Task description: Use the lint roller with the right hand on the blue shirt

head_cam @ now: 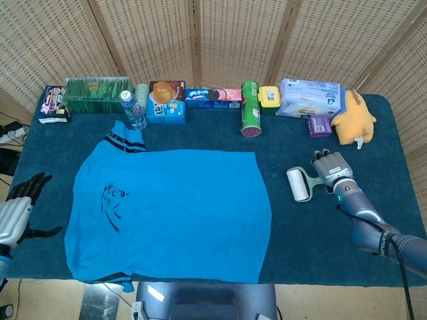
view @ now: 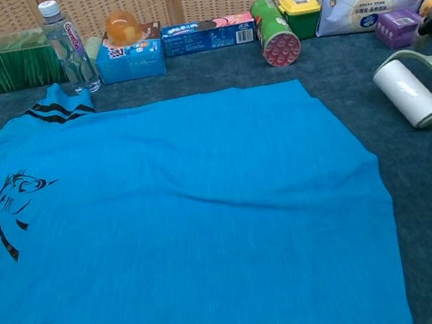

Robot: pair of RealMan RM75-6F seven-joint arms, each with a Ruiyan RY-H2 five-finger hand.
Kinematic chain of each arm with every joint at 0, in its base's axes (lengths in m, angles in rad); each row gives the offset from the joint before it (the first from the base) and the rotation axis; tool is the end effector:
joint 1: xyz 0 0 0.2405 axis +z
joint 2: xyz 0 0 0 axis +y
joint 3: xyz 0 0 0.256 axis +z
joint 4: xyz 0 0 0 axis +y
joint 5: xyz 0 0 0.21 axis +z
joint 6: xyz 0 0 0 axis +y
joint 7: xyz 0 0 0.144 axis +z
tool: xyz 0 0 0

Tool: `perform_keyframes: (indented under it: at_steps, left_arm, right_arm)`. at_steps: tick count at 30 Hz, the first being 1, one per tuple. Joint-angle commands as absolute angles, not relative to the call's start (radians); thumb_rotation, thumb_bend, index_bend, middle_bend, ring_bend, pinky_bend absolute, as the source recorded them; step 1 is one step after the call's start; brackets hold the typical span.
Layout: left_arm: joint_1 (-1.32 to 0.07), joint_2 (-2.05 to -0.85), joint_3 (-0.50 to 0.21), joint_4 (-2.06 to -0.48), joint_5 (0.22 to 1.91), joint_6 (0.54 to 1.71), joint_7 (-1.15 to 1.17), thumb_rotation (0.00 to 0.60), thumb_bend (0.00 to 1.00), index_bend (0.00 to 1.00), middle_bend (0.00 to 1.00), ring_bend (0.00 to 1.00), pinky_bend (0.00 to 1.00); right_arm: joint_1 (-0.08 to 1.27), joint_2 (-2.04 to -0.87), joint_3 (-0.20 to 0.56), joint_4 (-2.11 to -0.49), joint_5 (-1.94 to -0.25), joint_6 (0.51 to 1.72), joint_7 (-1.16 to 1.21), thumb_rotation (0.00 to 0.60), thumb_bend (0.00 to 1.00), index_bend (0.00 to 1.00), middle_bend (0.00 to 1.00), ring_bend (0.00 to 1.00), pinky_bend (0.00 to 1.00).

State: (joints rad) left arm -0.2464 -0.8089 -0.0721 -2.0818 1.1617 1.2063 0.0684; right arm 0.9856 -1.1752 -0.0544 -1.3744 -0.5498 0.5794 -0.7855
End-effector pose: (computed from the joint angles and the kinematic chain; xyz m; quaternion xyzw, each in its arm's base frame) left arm -0.2519 0.2092 0.1843 -0.5767 -0.5207 -0.3311 0.5354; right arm -0.2434 -0.4111 0.1008 0.7978 -0.2952 0.0252 0.5251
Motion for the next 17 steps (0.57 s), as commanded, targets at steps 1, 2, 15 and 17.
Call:
perform_keyframes:
  at_steps: [1, 2, 15, 17]
  left_arm:
    - [-0.247, -0.809, -0.072, -2.081, 1.161, 1.206, 0.067, 0.6, 0.08, 0.0, 0.0, 0.0, 0.02]
    - [-0.247, -0.809, -0.072, -2.081, 1.162, 1.206, 0.066, 0.6, 0.08, 0.0, 0.0, 0.0, 0.02]
    - [-0.246, -0.812, -0.075, -2.078, 1.174, 1.211, 0.051, 0.6, 0.08, 0.0, 0.0, 0.0, 0.02]
    - [-0.246, -0.812, -0.076, -2.078, 1.176, 1.212, 0.048, 0.6, 0.08, 0.0, 0.0, 0.0, 0.02]
  right_arm:
    - [0.996, -1.166, -0.075, -1.384, -0.55, 0.61, -0.778, 0.6, 0.04, 0.04, 0.0, 0.0, 0.14]
    - [0.997, -1.165, -0.08, -1.385, -0.549, 0.615, -0.778, 0.6, 0.02, 0.04, 0.0, 0.0, 0.13]
    - [0.983, -1.039, -0.105, -1.552, -0.557, 0.781, -0.748, 0.6, 0.0, 0.0, 0.0, 0.0, 0.08]
    - [0.97, -1.017, -0.102, -1.587, -0.566, 0.812, -0.734, 0.6, 0.0, 0.0, 0.0, 0.0, 0.08]
